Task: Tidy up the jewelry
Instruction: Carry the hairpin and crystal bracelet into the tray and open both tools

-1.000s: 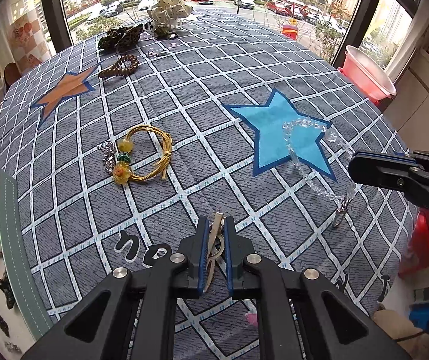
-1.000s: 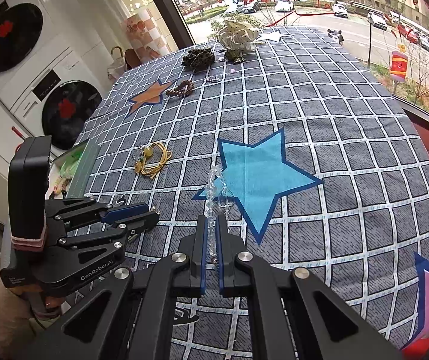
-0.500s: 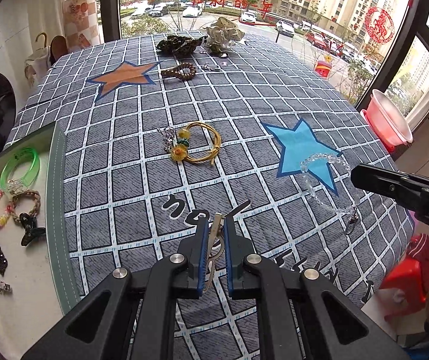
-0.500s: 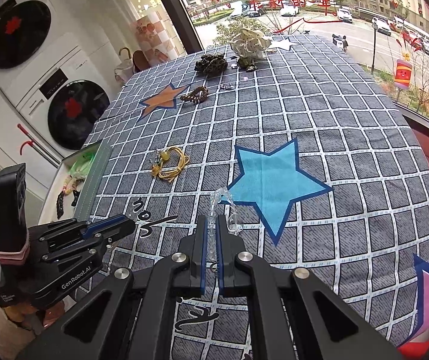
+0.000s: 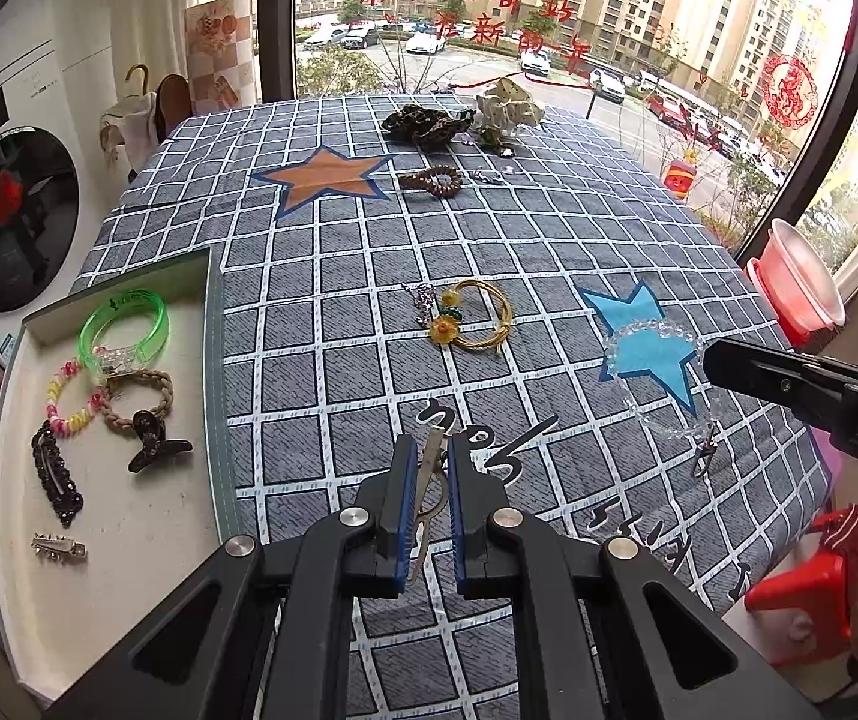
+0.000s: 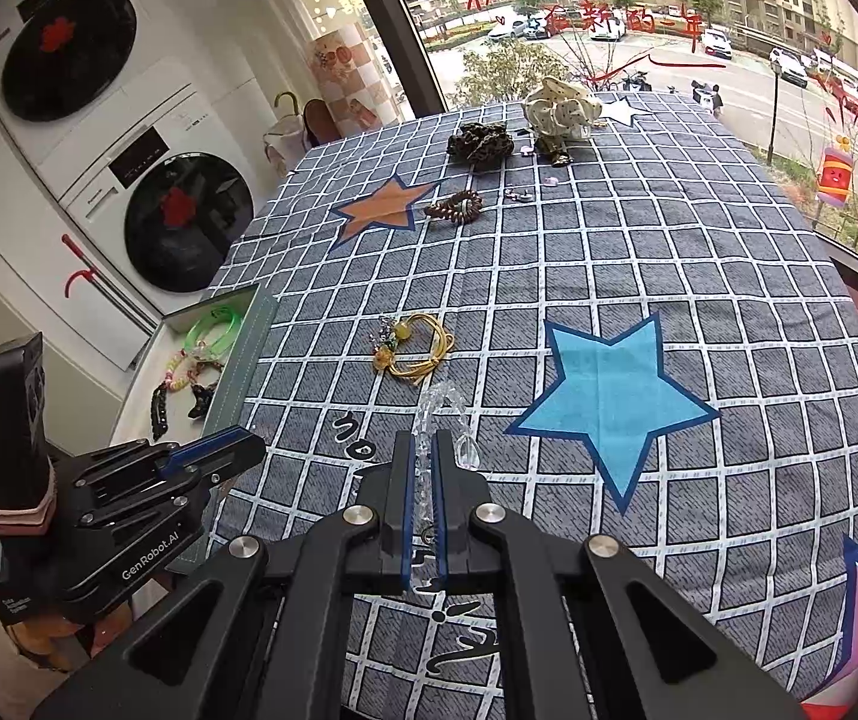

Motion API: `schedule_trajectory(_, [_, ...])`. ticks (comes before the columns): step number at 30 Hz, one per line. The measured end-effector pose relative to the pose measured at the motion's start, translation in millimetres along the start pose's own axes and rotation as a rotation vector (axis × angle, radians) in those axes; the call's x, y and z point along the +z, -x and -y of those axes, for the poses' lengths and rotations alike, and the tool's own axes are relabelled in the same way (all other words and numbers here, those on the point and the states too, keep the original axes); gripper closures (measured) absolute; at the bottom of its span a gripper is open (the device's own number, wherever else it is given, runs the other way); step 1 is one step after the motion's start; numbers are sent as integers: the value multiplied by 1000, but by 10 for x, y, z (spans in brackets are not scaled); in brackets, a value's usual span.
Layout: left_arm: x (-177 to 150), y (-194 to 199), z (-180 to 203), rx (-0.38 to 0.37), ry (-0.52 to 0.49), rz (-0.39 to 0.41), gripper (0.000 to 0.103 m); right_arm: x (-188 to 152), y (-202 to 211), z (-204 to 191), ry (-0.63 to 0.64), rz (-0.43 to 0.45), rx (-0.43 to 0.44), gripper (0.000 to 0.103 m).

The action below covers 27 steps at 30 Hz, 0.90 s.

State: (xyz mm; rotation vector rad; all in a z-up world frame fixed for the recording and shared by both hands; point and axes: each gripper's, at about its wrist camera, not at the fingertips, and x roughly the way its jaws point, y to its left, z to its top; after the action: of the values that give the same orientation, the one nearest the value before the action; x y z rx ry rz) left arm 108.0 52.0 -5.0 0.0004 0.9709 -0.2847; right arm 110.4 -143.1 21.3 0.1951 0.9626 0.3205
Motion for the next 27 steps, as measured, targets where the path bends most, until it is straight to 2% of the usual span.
schedule_trajectory(16, [-245, 488, -828, 77, 124, 67, 86, 164, -181, -1145, 157, -29, 126, 97])
schedule_trajectory(27, [-550, 647, -1509, 169, 219, 56, 86, 75, -546, -1939, 254, -102, 227, 97])
